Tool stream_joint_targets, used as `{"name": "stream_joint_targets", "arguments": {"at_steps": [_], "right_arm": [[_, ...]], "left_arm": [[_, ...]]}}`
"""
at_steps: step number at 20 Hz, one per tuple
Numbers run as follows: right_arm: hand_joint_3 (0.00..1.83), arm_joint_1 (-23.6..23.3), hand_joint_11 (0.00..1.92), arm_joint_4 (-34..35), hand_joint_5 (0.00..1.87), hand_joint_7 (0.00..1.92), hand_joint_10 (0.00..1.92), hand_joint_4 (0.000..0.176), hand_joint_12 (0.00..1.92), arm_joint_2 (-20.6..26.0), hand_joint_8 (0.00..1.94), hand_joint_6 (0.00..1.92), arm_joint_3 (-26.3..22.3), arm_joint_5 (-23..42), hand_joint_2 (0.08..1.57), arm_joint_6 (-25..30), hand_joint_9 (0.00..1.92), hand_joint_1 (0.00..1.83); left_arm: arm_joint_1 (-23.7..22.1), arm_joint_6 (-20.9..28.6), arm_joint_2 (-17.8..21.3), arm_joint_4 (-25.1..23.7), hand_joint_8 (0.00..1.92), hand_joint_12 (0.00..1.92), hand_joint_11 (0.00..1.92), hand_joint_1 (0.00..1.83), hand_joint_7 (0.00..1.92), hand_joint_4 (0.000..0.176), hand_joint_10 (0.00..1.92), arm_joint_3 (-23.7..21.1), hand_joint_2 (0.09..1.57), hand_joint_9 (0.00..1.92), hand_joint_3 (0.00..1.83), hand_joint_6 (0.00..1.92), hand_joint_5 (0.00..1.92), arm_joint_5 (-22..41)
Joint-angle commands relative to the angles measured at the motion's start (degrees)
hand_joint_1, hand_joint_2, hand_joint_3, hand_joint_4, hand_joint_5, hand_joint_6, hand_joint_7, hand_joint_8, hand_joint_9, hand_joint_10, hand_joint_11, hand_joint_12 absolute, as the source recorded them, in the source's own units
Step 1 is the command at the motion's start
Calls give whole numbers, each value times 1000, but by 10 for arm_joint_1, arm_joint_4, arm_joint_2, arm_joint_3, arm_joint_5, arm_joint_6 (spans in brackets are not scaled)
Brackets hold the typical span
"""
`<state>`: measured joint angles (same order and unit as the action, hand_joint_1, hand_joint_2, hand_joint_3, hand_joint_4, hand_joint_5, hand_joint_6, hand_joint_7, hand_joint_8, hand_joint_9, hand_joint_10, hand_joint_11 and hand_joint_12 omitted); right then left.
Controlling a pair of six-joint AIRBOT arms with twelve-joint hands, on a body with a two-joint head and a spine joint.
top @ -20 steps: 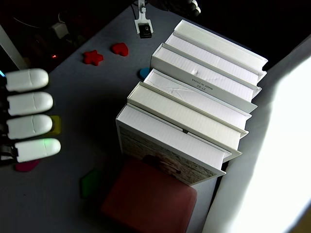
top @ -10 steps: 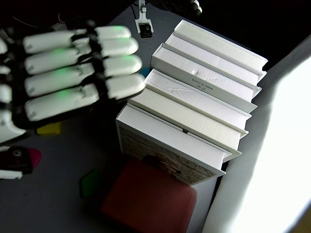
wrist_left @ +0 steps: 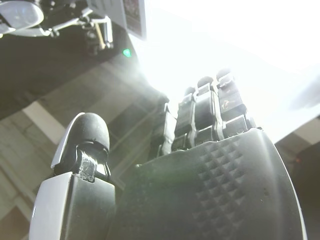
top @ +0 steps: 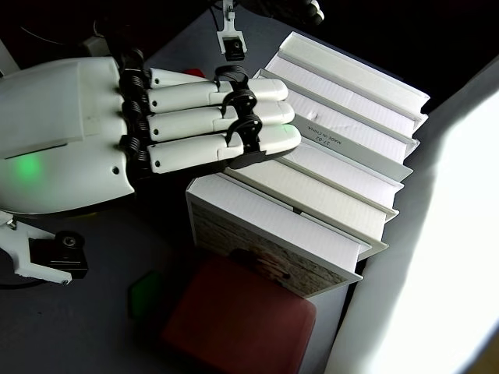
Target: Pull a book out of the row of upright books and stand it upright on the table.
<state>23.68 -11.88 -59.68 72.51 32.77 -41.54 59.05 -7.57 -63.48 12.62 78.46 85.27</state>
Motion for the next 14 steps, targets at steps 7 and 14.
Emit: {"name": "stream_joint_targets", "arguments": {"at_steps": [7,14], "right_arm": [[1,6,0,-1,541,107,0,0,0,29,3,876,-53,137,1405,-1,0,87],[1,111,0,-30,667,187,0,0,0,85,4,737,-120,284,1402,45,0,39]], "left_arm": [[2,9,-3,13,0,0,0,195,0,72,0,1,1359,0,0,9,90,74],[8,9,-3,19,0,0,0,181,0,72,0,-2,1365,0,0,14,110,81]]}}
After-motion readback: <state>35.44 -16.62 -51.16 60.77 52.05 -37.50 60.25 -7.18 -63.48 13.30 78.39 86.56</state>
